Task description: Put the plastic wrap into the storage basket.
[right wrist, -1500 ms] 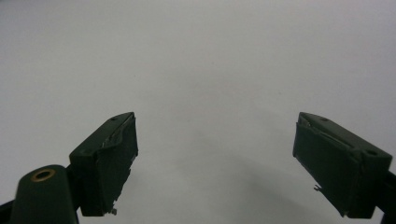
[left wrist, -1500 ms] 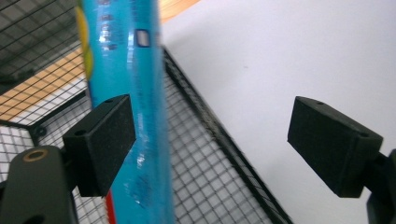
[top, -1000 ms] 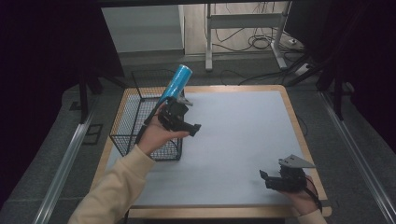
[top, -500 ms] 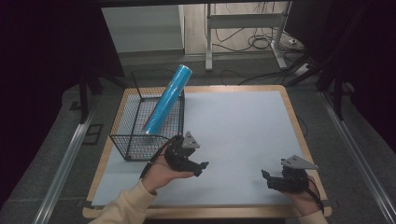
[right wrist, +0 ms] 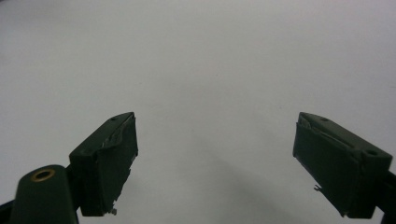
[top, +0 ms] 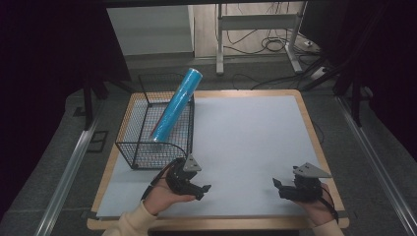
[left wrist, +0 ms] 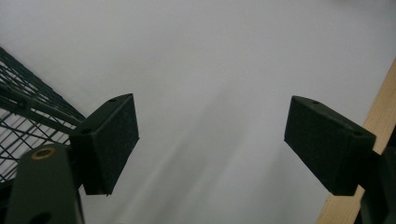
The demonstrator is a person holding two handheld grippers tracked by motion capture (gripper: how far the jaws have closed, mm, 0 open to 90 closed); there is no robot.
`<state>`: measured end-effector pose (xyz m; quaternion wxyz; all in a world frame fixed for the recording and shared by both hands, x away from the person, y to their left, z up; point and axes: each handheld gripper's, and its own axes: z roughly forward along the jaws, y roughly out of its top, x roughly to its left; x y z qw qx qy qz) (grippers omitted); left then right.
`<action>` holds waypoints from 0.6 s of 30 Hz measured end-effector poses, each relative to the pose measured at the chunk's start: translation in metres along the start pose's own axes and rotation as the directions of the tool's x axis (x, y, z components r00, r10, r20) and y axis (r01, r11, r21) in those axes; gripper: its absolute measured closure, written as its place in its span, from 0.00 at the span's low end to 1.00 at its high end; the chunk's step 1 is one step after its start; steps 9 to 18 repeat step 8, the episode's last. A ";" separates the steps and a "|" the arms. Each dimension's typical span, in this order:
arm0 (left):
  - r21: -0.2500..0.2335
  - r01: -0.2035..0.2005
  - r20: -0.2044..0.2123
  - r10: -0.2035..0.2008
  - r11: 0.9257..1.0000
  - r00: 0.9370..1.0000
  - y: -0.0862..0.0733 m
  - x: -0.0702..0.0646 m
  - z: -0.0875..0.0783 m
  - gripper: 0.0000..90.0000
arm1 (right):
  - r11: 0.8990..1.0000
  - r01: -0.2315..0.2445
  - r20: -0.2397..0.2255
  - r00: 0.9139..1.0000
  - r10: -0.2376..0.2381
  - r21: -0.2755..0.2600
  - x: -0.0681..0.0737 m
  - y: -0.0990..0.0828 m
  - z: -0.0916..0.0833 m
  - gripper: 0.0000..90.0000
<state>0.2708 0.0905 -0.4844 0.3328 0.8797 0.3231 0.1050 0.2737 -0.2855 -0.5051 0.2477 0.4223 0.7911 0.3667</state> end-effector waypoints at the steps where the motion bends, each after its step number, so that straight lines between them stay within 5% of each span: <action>1: 0.002 0.001 0.001 -0.001 1.000 1.000 0.000 0.000 0.001 0.19 | 1.000 0.000 -0.003 1.000 0.000 -0.005 0.000 0.000 0.000 0.16; 18: 0.000 0.002 0.013 -0.002 1.000 1.000 0.002 0.000 0.006 0.19 | 1.000 0.004 -0.002 1.000 -0.004 -0.018 -0.001 0.000 -0.001 0.16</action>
